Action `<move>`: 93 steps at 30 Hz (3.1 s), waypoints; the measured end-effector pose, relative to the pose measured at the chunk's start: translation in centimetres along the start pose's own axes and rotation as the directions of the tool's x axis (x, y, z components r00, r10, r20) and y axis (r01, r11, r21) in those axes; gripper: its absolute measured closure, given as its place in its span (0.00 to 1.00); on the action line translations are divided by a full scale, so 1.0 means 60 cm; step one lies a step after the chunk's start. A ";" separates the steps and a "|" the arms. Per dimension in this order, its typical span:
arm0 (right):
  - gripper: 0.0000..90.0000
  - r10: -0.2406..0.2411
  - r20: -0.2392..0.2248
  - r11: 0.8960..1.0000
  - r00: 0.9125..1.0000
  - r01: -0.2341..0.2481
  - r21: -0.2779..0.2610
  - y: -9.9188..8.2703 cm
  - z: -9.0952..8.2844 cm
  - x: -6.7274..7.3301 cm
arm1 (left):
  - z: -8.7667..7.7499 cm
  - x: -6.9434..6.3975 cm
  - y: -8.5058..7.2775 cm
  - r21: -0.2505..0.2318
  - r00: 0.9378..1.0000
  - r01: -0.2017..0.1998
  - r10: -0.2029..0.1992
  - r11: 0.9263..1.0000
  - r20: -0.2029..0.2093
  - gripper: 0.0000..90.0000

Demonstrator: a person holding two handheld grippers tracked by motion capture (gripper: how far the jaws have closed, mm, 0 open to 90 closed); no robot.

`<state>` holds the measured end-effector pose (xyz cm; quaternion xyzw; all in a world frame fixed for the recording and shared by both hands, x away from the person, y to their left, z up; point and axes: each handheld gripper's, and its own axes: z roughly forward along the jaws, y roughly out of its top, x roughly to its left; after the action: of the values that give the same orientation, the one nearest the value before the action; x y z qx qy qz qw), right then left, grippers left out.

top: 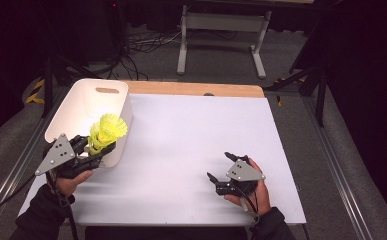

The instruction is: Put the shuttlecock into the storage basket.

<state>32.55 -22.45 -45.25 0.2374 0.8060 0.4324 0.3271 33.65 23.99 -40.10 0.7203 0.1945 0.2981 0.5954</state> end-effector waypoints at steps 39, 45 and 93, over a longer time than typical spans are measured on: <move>0.18 0.022 -0.014 1.000 1.000 -0.022 0.004 -0.001 0.005 0.001 | -0.034 0.052 0.011 0.029 0.995 0.030 -0.027 0.999 -0.094 0.63; 0.18 0.024 -0.013 1.000 1.000 -0.023 0.006 -0.002 0.005 -0.001 | -0.032 0.061 0.017 0.038 0.995 0.037 -0.033 0.999 -0.096 0.63; 0.18 0.020 -0.027 0.999 0.999 -0.020 0.026 -0.006 0.012 -0.001 | 0.039 0.140 0.080 0.142 0.993 0.032 -0.016 0.989 -0.113 0.62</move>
<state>33.09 -22.25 -45.84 0.2437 0.8135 0.4284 0.3086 41.09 26.56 -34.05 0.7410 0.2572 0.3157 0.5339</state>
